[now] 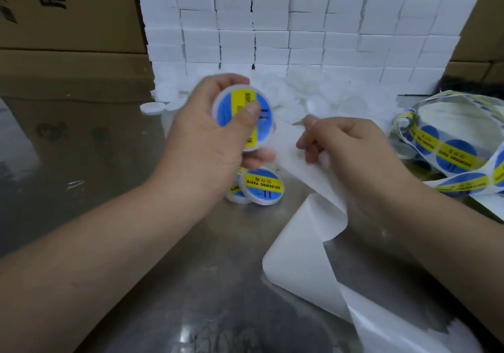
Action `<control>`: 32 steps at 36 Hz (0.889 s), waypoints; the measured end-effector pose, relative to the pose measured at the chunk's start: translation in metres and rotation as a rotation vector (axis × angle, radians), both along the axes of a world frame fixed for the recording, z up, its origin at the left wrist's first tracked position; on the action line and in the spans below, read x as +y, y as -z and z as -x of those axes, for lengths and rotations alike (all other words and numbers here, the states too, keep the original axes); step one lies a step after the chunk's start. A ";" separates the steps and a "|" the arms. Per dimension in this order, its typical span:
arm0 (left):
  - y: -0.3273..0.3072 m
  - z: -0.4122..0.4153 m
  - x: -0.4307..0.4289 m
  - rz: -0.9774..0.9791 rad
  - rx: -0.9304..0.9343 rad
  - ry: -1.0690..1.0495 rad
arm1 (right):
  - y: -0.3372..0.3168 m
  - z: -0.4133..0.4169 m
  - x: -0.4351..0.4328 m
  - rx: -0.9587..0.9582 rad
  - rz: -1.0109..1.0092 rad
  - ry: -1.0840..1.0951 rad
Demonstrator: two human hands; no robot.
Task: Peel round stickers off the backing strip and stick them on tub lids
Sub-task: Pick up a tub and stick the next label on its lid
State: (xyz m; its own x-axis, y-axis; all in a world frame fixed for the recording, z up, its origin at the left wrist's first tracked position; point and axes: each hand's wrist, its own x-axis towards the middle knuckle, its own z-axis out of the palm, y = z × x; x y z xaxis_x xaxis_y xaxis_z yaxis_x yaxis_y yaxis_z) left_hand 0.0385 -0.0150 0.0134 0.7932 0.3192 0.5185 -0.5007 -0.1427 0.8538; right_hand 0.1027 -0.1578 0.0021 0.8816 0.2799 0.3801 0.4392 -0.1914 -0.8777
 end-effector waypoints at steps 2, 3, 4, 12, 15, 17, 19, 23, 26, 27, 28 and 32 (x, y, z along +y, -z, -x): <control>0.006 -0.002 -0.003 -0.059 0.067 0.011 | -0.002 0.006 0.000 -0.022 -0.010 -0.087; 0.008 -0.003 -0.004 -0.074 0.092 0.024 | -0.003 0.009 0.000 -0.051 0.011 -0.144; 0.010 -0.004 -0.004 -0.093 0.107 0.026 | -0.004 0.013 0.000 -0.083 0.044 -0.206; 0.015 -0.004 -0.003 -0.278 0.105 -0.027 | 0.001 0.013 0.004 -0.197 0.198 -0.193; 0.015 -0.004 -0.003 -0.323 0.098 -0.044 | 0.003 0.011 0.004 -0.181 0.172 -0.190; 0.016 -0.004 -0.003 -0.350 0.093 -0.063 | 0.004 0.010 0.004 -0.178 0.160 -0.197; 0.017 -0.004 -0.003 -0.364 0.090 -0.087 | 0.003 0.010 0.005 -0.167 0.137 -0.203; 0.018 -0.004 -0.003 -0.350 0.058 -0.134 | 0.003 0.010 0.004 -0.169 0.142 -0.189; 0.018 -0.005 -0.002 -0.363 0.052 -0.183 | 0.005 0.009 0.003 -0.216 0.191 -0.148; 0.018 -0.005 -0.002 -0.370 0.057 -0.203 | 0.005 0.009 0.004 -0.226 0.205 -0.124; 0.018 -0.006 0.000 -0.376 0.065 -0.226 | 0.005 0.008 0.003 -0.225 0.209 -0.097; 0.015 -0.014 0.012 -0.355 0.129 -0.339 | 0.000 0.001 -0.001 -0.163 0.085 0.029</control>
